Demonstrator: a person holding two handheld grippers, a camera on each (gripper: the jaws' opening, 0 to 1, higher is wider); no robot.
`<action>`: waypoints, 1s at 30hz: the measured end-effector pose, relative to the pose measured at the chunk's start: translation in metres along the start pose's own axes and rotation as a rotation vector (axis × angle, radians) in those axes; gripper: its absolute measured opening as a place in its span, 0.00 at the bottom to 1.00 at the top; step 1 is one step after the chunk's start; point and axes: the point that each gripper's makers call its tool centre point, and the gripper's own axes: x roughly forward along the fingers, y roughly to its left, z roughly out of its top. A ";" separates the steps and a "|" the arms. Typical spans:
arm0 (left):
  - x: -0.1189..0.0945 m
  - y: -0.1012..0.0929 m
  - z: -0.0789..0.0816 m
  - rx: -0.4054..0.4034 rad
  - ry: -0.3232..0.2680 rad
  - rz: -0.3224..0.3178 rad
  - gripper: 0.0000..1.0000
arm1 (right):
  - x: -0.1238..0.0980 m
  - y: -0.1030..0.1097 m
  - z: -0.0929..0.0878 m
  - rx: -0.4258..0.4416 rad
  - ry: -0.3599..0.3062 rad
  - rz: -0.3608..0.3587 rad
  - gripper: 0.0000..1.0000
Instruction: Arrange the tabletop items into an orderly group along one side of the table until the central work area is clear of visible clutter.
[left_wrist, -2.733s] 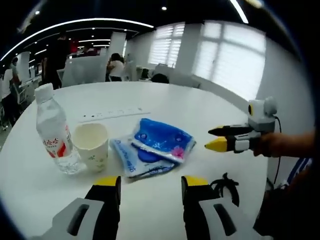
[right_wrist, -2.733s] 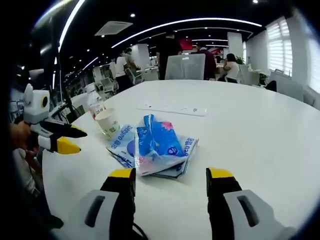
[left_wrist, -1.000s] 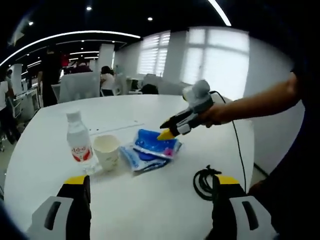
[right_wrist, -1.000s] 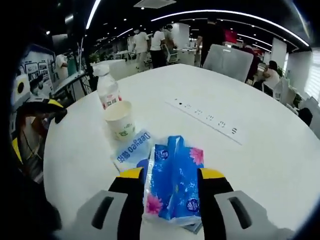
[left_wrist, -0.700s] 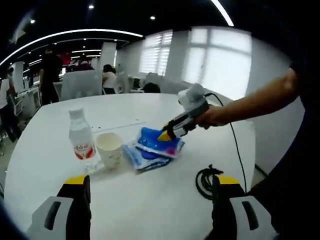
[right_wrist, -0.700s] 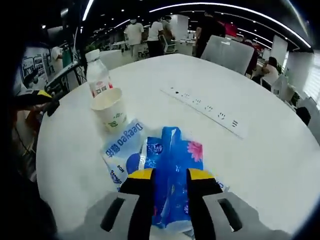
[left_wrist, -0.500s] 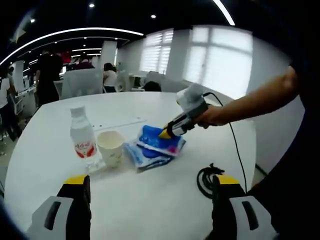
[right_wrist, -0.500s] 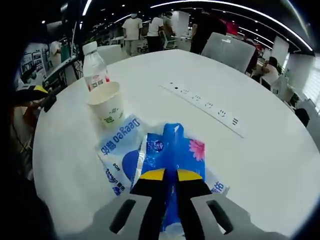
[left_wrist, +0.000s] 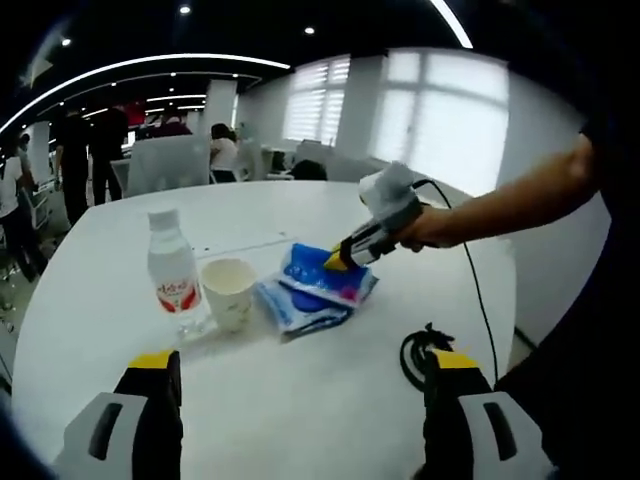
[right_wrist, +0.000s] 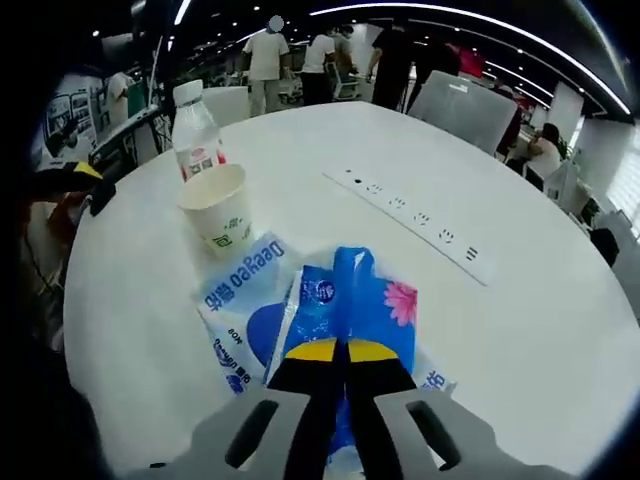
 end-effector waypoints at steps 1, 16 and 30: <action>0.000 -0.001 0.001 -0.002 -0.002 -0.001 1.00 | -0.001 -0.001 -0.002 -0.003 0.010 -0.003 0.00; 0.002 -0.018 0.001 0.009 0.004 -0.019 0.99 | -0.043 -0.015 -0.006 -0.060 -0.019 0.041 0.00; 0.007 -0.022 0.001 -0.002 -0.004 -0.028 0.97 | -0.086 -0.058 -0.009 -0.153 -0.031 0.050 0.00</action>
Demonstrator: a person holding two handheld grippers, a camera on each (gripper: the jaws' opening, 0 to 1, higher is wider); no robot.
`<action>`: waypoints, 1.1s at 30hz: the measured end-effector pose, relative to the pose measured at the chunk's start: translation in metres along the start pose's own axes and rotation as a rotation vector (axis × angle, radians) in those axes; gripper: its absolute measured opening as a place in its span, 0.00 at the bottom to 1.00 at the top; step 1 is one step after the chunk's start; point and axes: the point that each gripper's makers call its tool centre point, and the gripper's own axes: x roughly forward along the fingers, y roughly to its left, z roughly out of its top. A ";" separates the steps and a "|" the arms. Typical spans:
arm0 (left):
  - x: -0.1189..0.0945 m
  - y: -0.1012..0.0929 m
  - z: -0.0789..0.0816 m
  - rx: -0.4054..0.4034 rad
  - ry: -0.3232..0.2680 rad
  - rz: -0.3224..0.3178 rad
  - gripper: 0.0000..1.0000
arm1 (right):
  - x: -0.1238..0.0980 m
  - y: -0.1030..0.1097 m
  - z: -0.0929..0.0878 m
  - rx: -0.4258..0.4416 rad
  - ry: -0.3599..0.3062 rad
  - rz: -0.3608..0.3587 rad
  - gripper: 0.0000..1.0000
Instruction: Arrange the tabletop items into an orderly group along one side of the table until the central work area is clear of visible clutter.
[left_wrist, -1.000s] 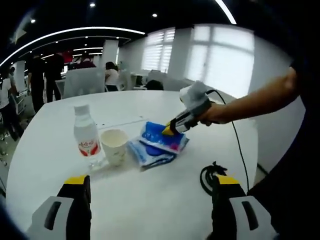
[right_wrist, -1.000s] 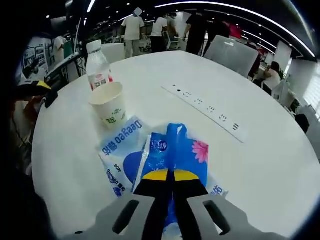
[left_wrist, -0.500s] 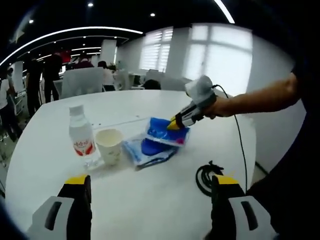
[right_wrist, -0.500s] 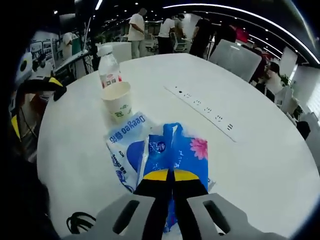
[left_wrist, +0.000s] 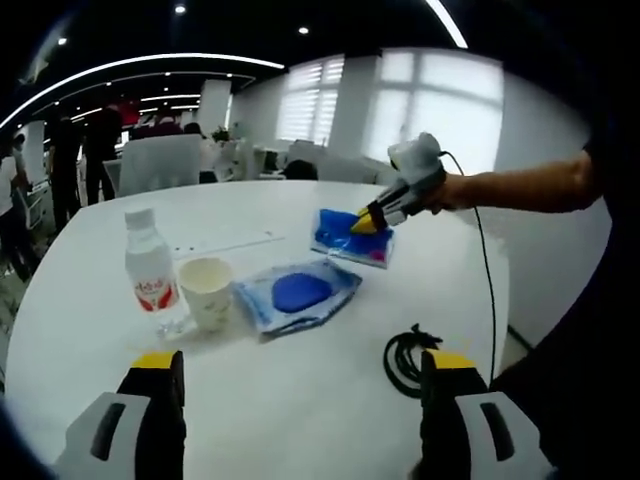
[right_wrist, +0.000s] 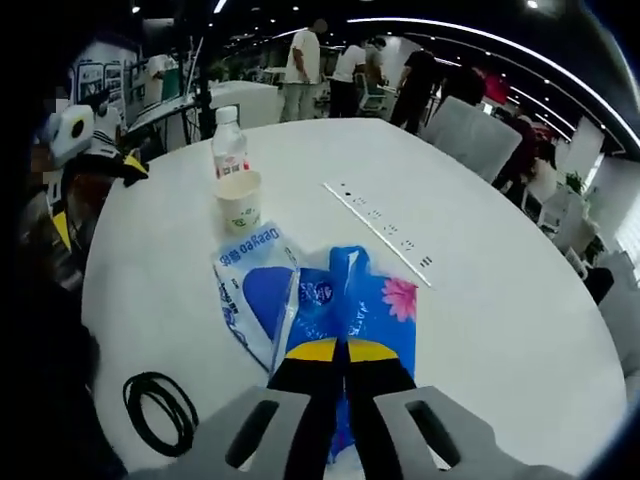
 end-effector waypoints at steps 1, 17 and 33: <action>0.001 -0.001 0.001 0.000 -0.001 -0.002 0.97 | -0.004 -0.003 -0.003 -0.009 0.003 0.003 0.00; 0.004 -0.009 0.001 0.008 0.023 0.004 0.95 | -0.026 -0.028 -0.059 -0.052 0.071 0.100 0.00; 0.008 -0.016 0.001 0.005 0.041 0.008 0.94 | -0.024 -0.033 -0.095 -0.100 0.090 0.220 0.00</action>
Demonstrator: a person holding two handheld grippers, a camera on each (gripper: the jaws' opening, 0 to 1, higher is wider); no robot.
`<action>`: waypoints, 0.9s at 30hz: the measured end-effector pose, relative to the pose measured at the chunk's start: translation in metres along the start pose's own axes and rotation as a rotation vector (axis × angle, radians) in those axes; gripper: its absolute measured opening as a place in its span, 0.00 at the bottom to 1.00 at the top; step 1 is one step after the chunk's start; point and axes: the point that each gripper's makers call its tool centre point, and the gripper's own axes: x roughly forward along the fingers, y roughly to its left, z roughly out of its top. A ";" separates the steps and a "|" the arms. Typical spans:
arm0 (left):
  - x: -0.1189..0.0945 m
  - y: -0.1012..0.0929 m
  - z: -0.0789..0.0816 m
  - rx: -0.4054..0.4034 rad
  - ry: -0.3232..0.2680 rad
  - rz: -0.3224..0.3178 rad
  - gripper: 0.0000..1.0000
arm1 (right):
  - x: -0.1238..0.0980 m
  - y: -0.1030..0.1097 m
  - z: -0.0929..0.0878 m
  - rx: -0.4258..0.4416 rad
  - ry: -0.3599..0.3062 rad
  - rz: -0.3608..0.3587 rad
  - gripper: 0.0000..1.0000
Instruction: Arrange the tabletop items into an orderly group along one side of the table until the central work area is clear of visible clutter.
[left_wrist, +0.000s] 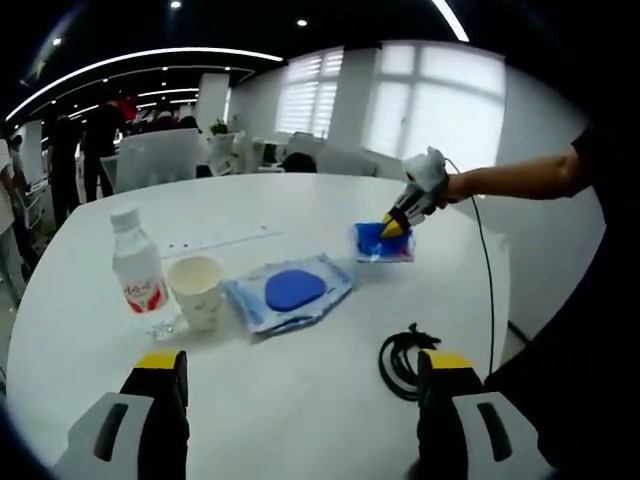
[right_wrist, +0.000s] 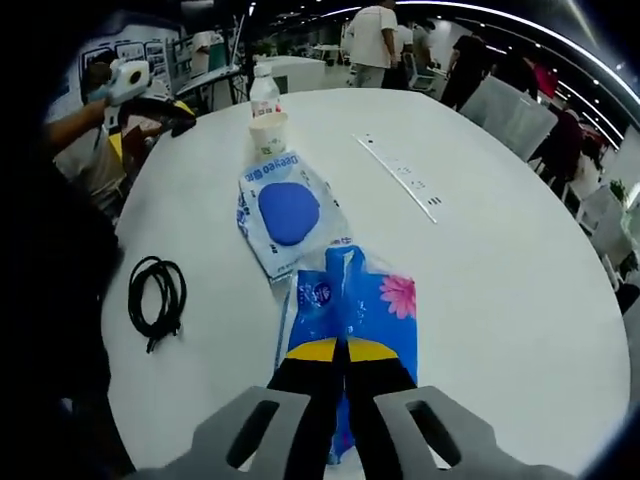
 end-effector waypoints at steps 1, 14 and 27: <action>0.000 0.000 0.000 -0.003 0.000 0.002 0.94 | 0.001 0.003 0.000 -0.014 0.000 0.009 0.00; 0.003 -0.001 0.000 -0.020 0.011 0.012 0.93 | 0.016 0.006 -0.015 -0.158 0.038 0.099 0.00; 0.006 0.001 -0.004 -0.038 0.024 0.040 0.92 | 0.037 0.007 -0.016 -0.270 0.038 0.185 0.00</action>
